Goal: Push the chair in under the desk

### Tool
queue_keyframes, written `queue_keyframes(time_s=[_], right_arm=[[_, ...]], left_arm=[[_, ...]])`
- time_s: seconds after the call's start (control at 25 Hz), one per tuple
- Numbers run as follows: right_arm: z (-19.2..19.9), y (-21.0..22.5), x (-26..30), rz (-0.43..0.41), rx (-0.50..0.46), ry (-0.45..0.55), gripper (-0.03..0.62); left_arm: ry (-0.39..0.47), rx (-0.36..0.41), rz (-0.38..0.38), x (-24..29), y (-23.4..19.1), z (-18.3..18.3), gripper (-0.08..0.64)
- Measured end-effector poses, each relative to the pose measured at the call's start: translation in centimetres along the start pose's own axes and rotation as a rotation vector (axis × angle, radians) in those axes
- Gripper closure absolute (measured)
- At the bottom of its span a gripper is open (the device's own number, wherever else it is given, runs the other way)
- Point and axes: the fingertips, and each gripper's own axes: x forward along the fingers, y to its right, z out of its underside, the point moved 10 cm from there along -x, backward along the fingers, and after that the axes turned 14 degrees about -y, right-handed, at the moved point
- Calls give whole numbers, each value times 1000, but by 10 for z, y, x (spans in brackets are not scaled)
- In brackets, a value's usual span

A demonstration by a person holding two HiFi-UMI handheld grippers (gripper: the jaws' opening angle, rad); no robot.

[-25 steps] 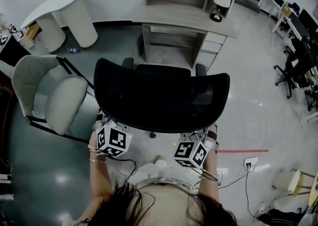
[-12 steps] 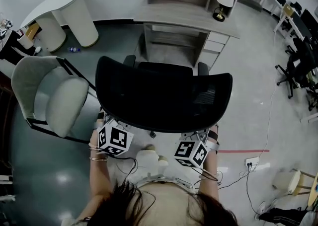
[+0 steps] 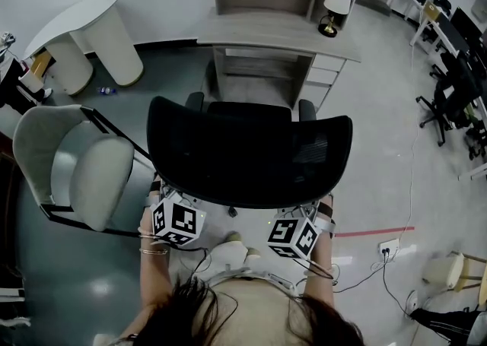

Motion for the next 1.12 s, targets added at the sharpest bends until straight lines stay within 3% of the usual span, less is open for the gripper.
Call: queue_keyframes(time_s=[0.84, 1.12], right_arm=[[-35, 10, 44, 18, 56, -33, 351], [-43, 17, 60, 24, 62, -46, 351]], left_arm=[[79, 52, 9, 47, -45, -1, 314], [70, 63, 22, 62, -57, -9, 314]])
